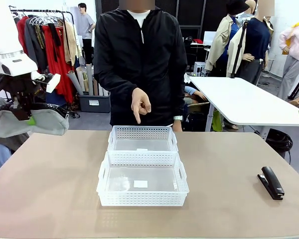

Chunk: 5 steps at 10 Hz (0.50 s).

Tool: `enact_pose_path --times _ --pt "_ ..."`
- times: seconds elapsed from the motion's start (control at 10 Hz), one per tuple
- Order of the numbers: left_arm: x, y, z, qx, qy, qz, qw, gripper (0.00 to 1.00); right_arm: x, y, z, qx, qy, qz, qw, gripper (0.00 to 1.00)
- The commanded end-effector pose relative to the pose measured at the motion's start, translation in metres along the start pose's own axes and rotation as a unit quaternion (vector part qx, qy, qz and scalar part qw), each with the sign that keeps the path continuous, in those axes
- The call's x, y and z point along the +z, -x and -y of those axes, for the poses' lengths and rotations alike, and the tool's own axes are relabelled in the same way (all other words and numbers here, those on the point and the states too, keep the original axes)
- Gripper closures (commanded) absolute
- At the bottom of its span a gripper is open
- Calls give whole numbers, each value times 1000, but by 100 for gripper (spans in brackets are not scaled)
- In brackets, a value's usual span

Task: Distribute items into two baskets.
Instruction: Move the picked Pencil pouch towards the Organizing basket indicated by the person, stopping as directed.

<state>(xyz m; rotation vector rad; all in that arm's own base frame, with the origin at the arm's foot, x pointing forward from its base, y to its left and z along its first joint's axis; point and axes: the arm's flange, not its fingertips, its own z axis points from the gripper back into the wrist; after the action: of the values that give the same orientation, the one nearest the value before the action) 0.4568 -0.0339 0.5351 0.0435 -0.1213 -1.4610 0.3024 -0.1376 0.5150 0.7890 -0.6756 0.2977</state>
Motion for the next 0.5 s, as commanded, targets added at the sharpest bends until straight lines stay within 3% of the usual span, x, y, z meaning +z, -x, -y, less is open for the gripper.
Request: enact_pose_path --times 0.0,0.4 --pt "0 0 0 0 0 0 1000 100 0 -2 -1 4 -7 6 1000 0" --pt "-7 -10 52 0 -10 -4 1000 100 0 -2 -1 4 -7 6 1000 0"
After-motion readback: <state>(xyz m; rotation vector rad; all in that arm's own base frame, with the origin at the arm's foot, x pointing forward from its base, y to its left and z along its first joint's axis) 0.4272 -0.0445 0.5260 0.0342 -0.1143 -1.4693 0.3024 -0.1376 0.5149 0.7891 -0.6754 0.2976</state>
